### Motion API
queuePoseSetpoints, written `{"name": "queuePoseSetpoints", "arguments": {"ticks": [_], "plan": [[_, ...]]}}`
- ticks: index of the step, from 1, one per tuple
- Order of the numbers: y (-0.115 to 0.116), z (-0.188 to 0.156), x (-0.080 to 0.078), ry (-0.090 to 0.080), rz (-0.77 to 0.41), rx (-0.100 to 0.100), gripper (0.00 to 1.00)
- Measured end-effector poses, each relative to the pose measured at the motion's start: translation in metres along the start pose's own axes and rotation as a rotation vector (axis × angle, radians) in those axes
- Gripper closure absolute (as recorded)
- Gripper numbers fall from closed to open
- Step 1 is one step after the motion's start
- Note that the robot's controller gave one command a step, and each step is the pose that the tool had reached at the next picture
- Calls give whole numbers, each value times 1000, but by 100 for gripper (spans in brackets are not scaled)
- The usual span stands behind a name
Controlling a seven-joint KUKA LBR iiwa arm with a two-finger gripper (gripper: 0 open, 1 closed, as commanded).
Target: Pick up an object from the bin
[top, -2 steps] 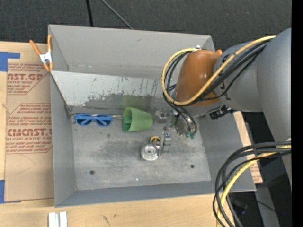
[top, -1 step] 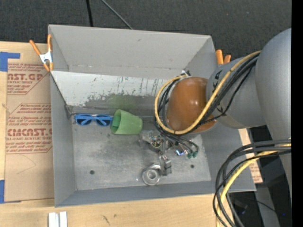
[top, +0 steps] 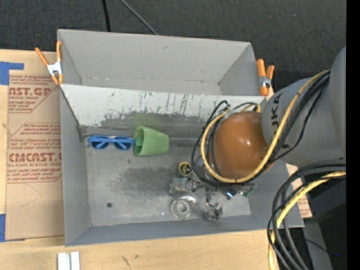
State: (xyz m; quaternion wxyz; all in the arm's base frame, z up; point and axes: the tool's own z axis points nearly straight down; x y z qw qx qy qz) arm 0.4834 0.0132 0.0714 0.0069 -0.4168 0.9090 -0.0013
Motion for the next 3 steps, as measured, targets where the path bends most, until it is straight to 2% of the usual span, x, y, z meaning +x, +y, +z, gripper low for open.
{"name": "queuePoseSetpoints", "arguments": {"ticks": [1,2,3], "plan": [[1,1,1,6,2,-5,100],[-6,-108,-39,3,-7,-2,100],[-16,-133,-27,6,-582,-10,100]]}}
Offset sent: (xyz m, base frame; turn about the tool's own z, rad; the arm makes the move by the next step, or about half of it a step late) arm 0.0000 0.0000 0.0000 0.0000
